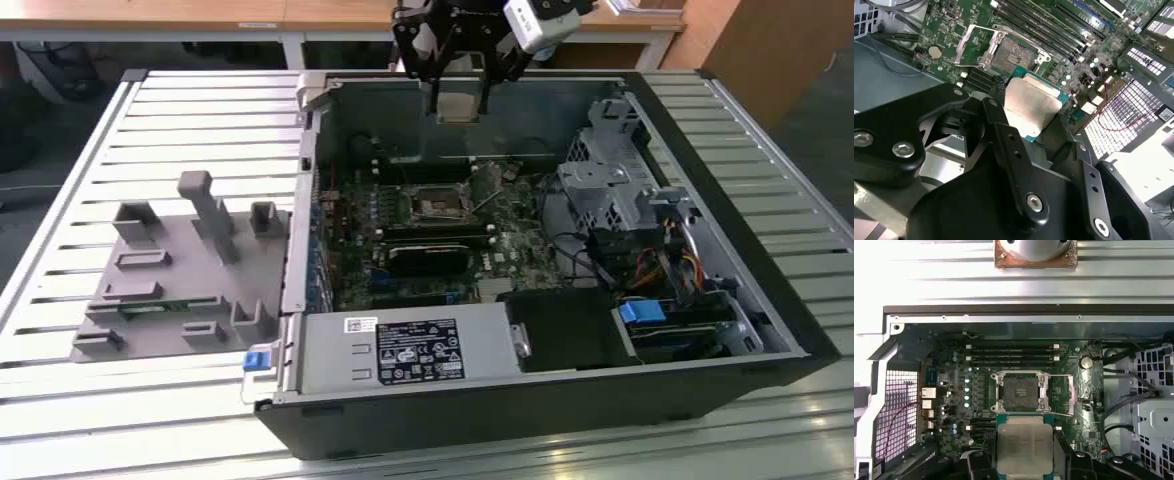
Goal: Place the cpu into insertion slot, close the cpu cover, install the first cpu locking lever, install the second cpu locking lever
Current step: 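Place the cpu into insertion slot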
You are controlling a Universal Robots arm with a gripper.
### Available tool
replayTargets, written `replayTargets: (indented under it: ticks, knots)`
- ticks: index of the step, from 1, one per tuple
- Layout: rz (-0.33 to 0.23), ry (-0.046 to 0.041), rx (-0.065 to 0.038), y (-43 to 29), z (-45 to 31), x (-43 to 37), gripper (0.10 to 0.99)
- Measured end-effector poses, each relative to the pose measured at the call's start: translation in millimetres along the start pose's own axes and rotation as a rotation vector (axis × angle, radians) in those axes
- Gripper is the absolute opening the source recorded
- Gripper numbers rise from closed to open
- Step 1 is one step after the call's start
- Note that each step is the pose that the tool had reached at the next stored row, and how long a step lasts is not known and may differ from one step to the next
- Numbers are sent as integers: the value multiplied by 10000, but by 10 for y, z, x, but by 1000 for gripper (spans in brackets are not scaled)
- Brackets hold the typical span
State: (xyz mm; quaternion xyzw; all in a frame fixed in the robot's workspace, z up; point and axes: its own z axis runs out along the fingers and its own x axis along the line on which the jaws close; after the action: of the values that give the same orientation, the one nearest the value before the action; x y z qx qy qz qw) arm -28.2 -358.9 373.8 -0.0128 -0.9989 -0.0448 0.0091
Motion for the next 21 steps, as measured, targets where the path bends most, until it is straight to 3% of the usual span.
replayTargets:
  ticks: [10, 21]
  knots:
    - [111, -11, 0, 0, 0, -1, 541]
    - [1993, -178, -30, -1, 14, 0, 541]
